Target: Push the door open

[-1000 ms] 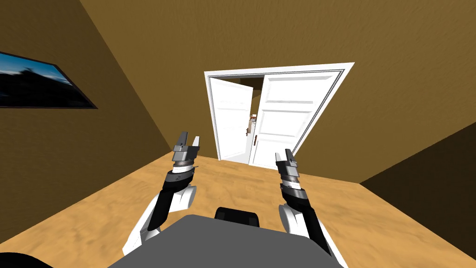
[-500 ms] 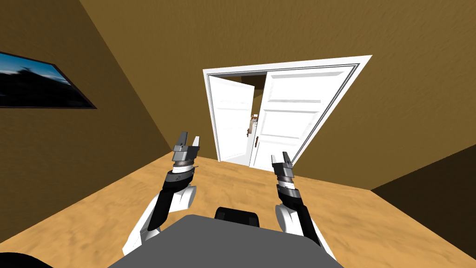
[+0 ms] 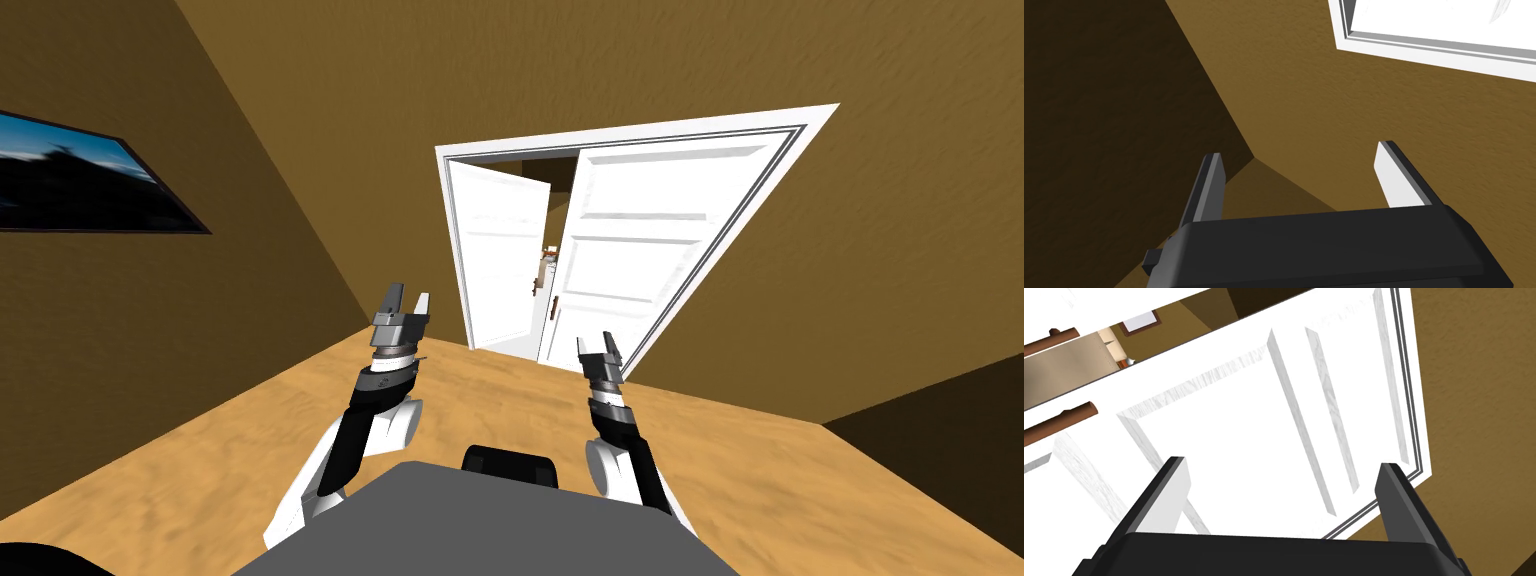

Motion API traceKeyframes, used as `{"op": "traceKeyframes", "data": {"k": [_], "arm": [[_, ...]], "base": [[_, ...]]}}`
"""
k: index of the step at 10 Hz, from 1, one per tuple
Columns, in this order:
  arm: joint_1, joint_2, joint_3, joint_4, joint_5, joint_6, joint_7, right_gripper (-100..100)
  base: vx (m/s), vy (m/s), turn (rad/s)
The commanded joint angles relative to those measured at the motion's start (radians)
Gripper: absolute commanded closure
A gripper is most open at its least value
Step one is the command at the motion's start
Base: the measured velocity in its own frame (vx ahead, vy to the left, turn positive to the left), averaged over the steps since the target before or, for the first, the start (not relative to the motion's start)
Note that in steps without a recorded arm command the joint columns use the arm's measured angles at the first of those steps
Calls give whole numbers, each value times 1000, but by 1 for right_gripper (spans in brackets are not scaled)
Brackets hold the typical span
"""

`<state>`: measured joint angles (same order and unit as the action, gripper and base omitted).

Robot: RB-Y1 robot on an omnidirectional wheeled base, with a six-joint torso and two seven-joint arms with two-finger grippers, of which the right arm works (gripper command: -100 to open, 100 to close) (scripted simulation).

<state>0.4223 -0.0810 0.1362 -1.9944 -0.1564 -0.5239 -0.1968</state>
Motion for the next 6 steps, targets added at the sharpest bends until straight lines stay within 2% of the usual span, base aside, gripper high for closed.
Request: {"op": "traceKeyframes", "data": {"k": [1,6], "arm": [[-13,-1,10,42,-24,-16,-33,-100],[-42,-9,40,161,-107,-63,-138,-100]], "base": [[96,-19,46],[98,-31,42]]}}
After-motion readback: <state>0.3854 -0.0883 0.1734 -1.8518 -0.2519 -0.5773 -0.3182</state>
